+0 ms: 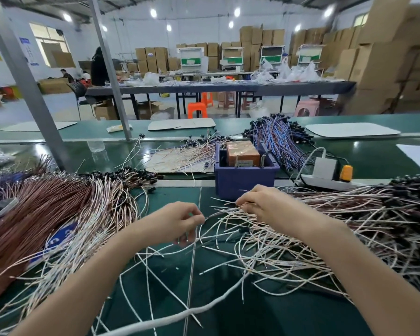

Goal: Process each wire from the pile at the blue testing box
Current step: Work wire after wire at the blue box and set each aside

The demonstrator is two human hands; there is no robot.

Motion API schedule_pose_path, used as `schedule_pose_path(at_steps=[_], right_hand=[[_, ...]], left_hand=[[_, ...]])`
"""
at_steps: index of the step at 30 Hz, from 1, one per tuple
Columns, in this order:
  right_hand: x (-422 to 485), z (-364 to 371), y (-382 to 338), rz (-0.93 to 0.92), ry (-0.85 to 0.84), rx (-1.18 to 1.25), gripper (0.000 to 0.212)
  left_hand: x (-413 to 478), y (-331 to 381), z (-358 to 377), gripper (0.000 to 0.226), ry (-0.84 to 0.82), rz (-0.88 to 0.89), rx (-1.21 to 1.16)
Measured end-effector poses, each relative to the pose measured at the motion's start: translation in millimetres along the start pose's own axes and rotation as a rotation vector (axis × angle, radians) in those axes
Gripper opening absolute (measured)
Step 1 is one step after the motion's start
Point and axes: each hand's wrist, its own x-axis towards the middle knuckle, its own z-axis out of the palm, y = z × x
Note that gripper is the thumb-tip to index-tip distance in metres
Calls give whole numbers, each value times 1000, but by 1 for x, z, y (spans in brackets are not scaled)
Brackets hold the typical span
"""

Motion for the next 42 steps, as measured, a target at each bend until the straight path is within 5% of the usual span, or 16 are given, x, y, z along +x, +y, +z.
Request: schedule_pose_path(at_steps=[5, 8, 10, 15, 19, 22, 26, 32, 37, 42], right_hand=[[-14, -18, 19, 9, 150, 0, 28], [-19, -29, 30, 20, 380, 81, 27], [-21, -37, 32, 30, 520, 129, 27], [-26, -46, 20, -111, 675, 179, 25], [-37, -33, 28, -129, 660, 150, 25], [-47, -12, 49, -58, 569, 190, 25], [-42, 14, 59, 79, 440, 220, 29], [-11, 35, 19, -2, 333, 718, 27], [6, 50, 12, -20, 438, 708, 27], [13, 68, 24, 88, 468, 959, 33]], left_hand=[[9, 8, 15, 13, 127, 13, 133], [8, 20, 26, 13, 673, 146, 326], [5, 39, 30, 20, 824, 205, 40], [18, 94, 32, 49, 114, -127, -1086], [26, 103, 2, 31, 336, 73, -1572], [33, 105, -5, 28, 543, 86, -1357], [43, 105, 32, 29, 495, 86, -950], [62, 106, 61, 27, 506, 153, -954], [75, 93, 47, 24, 602, 132, -870], [85, 61, 24, 30, 721, 104, -1151]])
